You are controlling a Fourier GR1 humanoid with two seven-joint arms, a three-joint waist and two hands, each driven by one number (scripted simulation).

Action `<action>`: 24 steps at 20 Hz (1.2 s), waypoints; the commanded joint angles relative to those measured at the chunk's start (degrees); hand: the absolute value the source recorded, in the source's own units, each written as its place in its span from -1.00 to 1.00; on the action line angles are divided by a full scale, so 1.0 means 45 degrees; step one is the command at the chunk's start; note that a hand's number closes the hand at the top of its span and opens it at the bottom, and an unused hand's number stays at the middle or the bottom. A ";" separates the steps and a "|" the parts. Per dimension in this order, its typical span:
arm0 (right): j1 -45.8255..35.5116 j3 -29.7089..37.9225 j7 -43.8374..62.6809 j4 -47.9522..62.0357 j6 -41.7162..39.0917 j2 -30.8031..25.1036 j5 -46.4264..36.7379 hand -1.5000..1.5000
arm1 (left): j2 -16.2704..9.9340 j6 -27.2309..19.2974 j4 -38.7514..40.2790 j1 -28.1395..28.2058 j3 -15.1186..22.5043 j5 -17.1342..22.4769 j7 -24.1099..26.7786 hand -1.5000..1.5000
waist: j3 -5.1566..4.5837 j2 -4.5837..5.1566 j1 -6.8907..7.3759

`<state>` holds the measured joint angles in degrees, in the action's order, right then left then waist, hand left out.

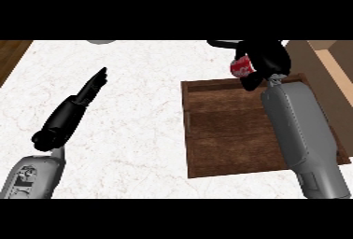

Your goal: Pick the can from the tray and place it in the cardboard box

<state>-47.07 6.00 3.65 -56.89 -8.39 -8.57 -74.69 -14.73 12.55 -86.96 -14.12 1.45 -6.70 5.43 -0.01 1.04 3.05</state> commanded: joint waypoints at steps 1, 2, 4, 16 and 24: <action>-0.2384 0.0595 0.2609 0.1620 0.0854 0.0439 -0.0839 1.00 | -0.0120 0.0038 -0.0304 -0.0126 -0.0060 -0.0037 -0.0228 0.00 | 0.0000 -0.0050 0.0122; -0.2804 0.0803 0.2730 0.1834 0.1132 0.0486 -0.0710 1.00 | -0.0155 0.0146 -0.0014 -0.0511 -0.0283 0.0189 -0.0564 0.00 | 0.0002 -0.0060 -0.0048; -0.3432 0.1222 0.3805 0.1981 0.1778 0.0394 -0.0908 1.00 | 0.0044 -0.0047 -0.0023 -0.0304 -0.0137 0.0019 -0.0444 0.00 | -0.0001 -0.0053 -0.0054; -0.4337 0.3698 0.6988 0.3005 0.4773 -0.1977 -0.0985 1.00 | 0.0076 0.0080 -0.0450 0.0486 -0.0214 0.0078 -0.0283 0.00 | 0.0005 -0.0162 -0.0372; -0.4594 0.4277 0.5851 0.5655 0.4535 -0.4615 -0.0800 1.00 | 0.0398 -0.0223 -0.0158 0.0090 -0.0056 -0.0361 -0.0327 0.00 | 0.0007 -0.0113 -0.0354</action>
<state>-67.48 24.50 31.88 -36.55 13.82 -23.99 -78.08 -14.32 12.50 -86.36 -14.52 0.05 -7.39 4.79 0.01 0.51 1.29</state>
